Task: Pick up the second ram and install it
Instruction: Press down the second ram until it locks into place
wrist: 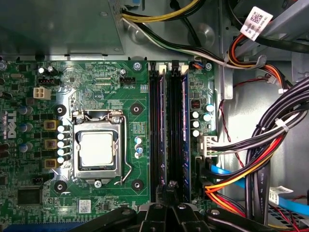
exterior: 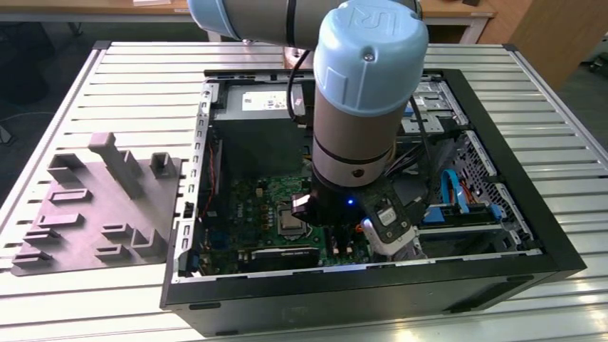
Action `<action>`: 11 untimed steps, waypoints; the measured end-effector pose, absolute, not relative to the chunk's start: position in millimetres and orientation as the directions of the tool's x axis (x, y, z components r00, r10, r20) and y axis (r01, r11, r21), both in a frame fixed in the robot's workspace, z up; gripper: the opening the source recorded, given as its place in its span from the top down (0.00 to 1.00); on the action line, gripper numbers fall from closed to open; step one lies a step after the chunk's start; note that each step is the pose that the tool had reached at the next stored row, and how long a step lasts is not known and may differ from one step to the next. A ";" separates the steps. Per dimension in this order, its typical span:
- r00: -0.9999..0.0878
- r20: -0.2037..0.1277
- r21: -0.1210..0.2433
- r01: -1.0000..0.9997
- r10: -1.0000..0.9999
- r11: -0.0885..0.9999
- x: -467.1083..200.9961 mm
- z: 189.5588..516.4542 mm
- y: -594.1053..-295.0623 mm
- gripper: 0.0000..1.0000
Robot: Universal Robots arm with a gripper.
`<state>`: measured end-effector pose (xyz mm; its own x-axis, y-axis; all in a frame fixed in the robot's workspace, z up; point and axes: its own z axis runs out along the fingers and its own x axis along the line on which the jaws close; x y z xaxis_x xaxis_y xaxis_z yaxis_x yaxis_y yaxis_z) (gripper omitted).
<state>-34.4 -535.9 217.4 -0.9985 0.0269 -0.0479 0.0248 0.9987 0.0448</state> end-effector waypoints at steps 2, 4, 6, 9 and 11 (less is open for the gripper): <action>-0.998 -0.048 0.045 0.025 0.027 0.999 -34.4 217.4 -535.9 0.90; -0.998 -0.048 0.045 0.025 0.027 0.999 -34.5 217.4 -535.9 0.90; -0.998 -0.048 0.046 0.025 0.027 0.999 -34.4 218.3 -535.8 0.90; -0.998 -0.048 0.045 0.025 0.027 0.999 -34.5 227.1 -535.9 0.90; -0.998 -0.048 0.045 0.025 0.027 0.999 -34.5 234.1 -535.9 0.90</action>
<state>-34.5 -535.9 234.1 -0.9985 0.0270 -0.0480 0.0248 0.9987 0.0451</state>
